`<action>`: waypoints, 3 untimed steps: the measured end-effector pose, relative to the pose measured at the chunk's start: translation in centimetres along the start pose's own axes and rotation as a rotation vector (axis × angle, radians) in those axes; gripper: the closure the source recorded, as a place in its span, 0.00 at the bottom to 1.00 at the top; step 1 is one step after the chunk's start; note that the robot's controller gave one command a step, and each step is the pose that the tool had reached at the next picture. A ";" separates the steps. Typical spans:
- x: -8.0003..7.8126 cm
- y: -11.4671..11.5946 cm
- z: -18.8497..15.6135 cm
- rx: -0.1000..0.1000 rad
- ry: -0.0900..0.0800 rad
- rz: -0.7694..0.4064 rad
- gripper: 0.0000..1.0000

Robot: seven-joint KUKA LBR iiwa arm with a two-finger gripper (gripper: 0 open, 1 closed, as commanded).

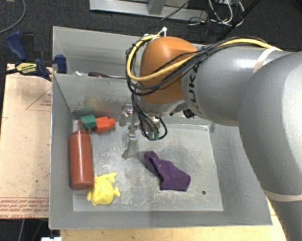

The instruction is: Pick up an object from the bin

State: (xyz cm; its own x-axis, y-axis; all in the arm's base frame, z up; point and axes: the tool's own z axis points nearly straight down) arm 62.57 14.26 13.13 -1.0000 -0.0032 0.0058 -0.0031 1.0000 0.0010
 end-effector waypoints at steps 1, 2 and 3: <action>-0.2 0.0 -0.5 -0.001 -0.007 0.002 0.00; -2.7 3.2 4.7 -0.002 -0.011 -0.082 0.00; -2.8 3.7 3.8 -0.004 -0.008 0.047 0.00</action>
Offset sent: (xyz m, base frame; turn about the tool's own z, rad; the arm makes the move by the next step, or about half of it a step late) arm 0.0279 0.0381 -0.0613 -0.1001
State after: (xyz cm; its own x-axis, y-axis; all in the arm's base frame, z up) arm 65.31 18.02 9.32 -0.9990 0.0439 -0.0020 0.0439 0.9990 0.0045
